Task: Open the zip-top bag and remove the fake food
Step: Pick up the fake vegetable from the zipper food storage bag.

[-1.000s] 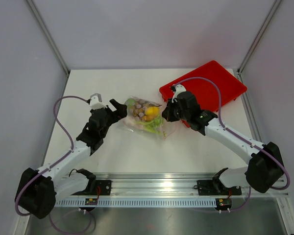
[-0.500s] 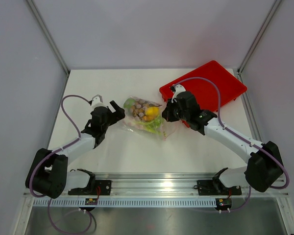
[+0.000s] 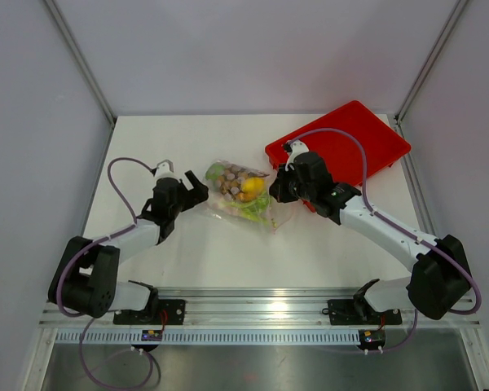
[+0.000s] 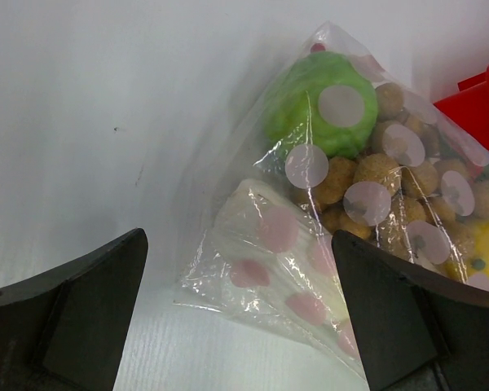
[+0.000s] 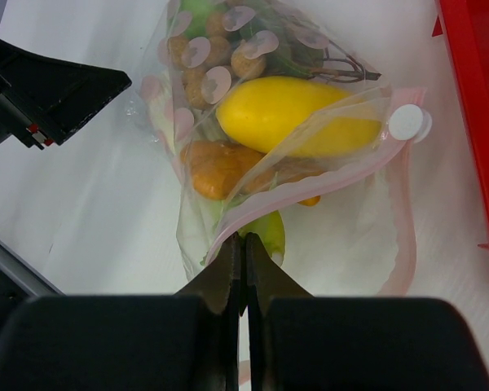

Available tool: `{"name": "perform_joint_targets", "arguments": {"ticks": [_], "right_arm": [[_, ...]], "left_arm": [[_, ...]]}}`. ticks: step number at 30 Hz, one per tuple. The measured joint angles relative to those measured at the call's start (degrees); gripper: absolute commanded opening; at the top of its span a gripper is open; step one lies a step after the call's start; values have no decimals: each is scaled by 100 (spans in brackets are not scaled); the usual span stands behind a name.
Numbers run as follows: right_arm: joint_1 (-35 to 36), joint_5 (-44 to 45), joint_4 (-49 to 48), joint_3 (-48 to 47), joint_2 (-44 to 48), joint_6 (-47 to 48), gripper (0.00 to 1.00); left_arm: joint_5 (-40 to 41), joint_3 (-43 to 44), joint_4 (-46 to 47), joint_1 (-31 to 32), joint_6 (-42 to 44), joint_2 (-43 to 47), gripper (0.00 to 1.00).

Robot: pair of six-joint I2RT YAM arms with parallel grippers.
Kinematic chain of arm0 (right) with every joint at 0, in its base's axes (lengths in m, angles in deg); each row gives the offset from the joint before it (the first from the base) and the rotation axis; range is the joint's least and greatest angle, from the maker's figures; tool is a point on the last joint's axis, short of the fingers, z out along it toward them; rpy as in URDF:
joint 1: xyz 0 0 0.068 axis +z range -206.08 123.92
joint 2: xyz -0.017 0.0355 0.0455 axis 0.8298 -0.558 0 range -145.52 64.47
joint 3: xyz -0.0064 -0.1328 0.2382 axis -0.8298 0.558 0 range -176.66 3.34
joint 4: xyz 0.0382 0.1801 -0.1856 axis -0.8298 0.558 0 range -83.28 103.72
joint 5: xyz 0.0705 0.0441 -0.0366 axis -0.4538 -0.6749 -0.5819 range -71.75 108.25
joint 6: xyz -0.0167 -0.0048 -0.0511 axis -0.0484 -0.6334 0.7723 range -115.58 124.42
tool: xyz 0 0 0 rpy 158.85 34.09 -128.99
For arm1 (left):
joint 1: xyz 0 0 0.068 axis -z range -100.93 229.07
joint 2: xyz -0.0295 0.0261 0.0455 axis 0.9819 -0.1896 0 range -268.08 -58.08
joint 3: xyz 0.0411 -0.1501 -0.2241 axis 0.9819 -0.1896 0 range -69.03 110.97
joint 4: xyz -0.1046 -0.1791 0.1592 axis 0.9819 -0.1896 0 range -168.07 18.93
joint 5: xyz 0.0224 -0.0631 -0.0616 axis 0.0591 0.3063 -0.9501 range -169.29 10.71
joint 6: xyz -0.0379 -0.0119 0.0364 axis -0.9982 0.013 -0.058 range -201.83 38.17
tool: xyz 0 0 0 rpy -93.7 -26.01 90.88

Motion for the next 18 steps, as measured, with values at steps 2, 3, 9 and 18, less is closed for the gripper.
{"name": "perform_joint_targets", "arguments": {"ticks": [2,3,9,18], "right_arm": [[0,-2,-2,0,-2,0,0],[0,-4,-2,0,-2,0,0],[0,-79,-2,0,-2,0,0],[-4,-146,-2,0,-9,0,0]], "left_arm": [[-39,0,90,-46,44,-66,99],[-61,0,146,-59,59,-96,99],[-313,219,417,-160,138,-684,87],[-916,321,876,-343,74,-1263,51]]}}
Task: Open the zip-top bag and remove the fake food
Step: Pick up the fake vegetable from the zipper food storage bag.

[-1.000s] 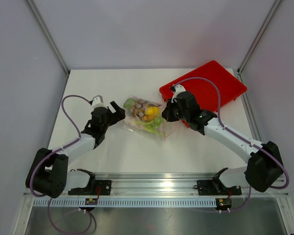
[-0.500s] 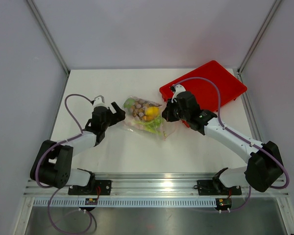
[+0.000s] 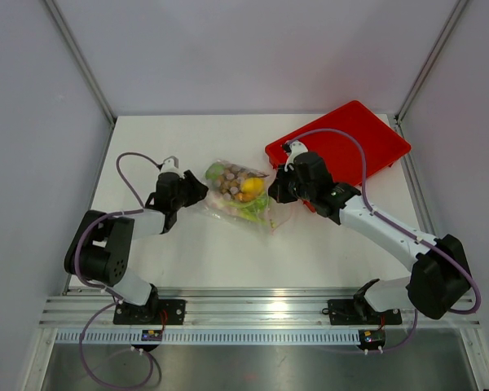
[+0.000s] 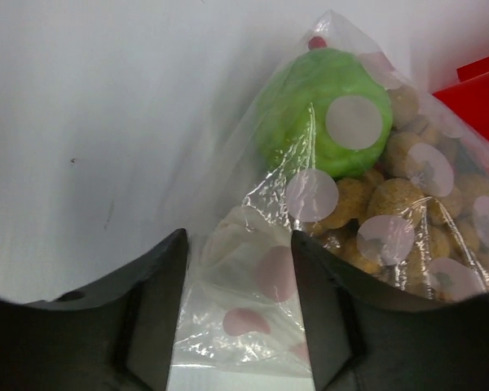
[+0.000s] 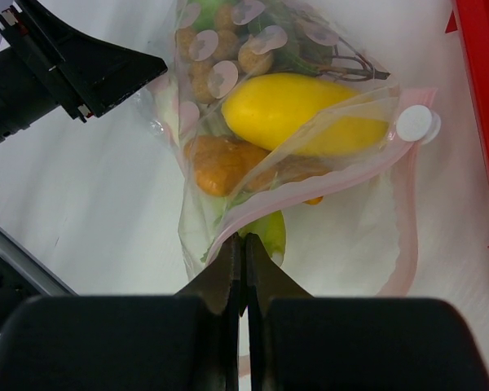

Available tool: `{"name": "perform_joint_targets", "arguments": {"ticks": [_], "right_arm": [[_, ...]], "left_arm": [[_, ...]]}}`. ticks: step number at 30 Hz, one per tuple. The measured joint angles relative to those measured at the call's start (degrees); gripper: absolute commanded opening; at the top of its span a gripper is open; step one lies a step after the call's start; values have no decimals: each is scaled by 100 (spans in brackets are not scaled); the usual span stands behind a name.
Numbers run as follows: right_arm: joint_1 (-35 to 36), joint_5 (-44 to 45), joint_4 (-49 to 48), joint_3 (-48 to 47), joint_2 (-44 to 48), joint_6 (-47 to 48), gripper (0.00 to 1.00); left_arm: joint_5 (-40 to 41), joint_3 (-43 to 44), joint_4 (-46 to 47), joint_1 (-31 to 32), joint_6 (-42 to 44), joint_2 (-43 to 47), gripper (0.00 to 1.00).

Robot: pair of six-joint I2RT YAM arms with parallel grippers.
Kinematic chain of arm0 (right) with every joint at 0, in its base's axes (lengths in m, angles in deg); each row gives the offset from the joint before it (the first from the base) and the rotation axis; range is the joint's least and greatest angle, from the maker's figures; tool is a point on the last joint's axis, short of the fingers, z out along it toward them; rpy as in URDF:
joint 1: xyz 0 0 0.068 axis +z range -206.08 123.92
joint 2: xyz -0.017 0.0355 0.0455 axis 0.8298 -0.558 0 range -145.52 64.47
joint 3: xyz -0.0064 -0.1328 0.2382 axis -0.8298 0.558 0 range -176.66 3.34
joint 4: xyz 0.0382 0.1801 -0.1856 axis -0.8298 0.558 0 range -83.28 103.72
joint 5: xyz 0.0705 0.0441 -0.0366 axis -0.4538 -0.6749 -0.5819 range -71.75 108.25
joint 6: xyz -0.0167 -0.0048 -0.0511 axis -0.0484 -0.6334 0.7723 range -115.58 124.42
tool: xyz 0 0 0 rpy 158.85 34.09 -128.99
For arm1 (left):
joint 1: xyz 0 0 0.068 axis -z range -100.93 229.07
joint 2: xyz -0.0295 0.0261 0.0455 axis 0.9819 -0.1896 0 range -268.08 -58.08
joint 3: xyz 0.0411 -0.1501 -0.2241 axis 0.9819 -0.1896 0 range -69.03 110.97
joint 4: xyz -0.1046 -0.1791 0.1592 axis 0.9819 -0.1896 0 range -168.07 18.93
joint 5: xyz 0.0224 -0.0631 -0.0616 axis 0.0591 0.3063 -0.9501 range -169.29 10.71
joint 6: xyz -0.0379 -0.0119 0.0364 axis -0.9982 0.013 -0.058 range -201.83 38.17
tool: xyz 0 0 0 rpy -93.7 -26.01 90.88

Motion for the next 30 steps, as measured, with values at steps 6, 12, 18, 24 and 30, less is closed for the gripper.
{"name": "perform_joint_targets", "arguments": {"ticks": [6,12,18,24,30], "right_arm": [[0,-11,-4,0,-48,-20,0],[-2,-105,-7,-11,-175,-87,0],[-4,-131,-7,-11,-227,-177,0],[-33,68,-2,-11,-225,-264,0],[-369,210,-28,-9,-195,-459,0]], "left_arm": [[-232,52,170,-48,-151,-144,11],[-302,44,313,-98,-302,-127,0],[-63,-153,319,-107,-404,210,0],[216,-166,201,-155,-498,345,0],[356,-173,13,-339,-627,345,0]]}}
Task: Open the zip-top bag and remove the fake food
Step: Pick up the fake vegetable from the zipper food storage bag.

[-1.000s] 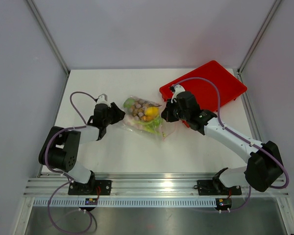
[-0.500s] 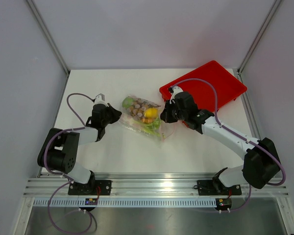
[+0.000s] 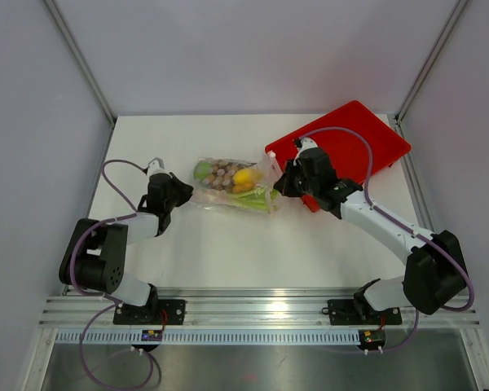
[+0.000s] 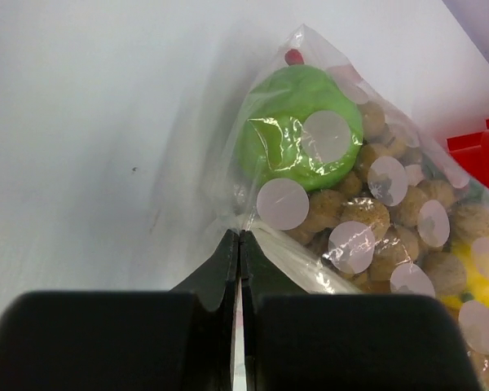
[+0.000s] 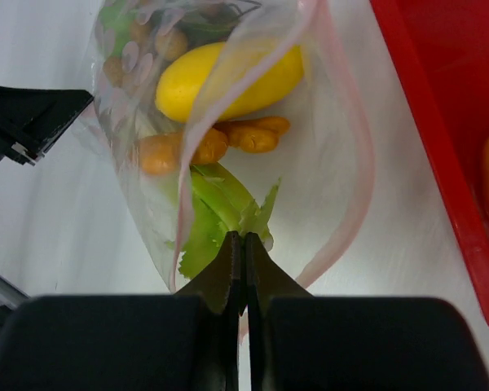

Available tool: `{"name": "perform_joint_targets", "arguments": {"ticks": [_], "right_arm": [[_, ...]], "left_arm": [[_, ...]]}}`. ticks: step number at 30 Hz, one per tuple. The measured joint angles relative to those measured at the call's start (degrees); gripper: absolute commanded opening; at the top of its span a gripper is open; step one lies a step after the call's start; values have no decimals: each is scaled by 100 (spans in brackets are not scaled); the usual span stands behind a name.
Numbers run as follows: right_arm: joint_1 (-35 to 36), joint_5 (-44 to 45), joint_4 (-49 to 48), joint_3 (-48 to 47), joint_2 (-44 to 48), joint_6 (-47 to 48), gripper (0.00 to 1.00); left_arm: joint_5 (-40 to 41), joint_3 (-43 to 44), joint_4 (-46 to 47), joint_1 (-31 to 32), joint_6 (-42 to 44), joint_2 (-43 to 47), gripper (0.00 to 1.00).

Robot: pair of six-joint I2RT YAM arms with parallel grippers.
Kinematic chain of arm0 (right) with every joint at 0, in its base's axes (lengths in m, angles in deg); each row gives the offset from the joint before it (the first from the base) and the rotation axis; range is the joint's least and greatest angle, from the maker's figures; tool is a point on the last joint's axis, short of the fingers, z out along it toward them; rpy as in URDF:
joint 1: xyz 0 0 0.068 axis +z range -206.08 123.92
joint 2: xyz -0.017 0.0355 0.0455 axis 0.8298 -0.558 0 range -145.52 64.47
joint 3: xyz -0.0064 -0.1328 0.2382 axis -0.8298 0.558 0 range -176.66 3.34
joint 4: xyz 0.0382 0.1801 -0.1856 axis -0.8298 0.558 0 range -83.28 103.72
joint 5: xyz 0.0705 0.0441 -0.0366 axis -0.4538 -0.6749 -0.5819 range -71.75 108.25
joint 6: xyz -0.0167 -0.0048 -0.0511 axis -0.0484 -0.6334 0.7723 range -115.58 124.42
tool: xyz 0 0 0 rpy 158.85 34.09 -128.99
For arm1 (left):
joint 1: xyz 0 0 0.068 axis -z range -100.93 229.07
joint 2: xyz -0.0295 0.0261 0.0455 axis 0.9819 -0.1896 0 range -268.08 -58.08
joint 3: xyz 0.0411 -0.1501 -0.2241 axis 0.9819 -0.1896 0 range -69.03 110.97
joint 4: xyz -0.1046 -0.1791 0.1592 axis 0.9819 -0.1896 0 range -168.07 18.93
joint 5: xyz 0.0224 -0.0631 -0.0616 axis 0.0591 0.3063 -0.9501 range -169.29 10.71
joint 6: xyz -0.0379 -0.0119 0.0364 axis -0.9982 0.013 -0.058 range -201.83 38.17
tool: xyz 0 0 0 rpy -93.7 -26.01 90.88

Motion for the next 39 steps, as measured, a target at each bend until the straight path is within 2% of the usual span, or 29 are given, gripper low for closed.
{"name": "perform_joint_targets", "arguments": {"ticks": [18,27,39], "right_arm": [[-376,254,13,98,131,-278,0],[-378,330,125,101,662,-168,0],[-387,852,313,157,1279,33,0]], "left_arm": [[247,-4,-348,-332,-111,0,0],[280,-4,-452,-529,-195,-83,0],[424,-55,-487,-597,-424,-85,0]]}}
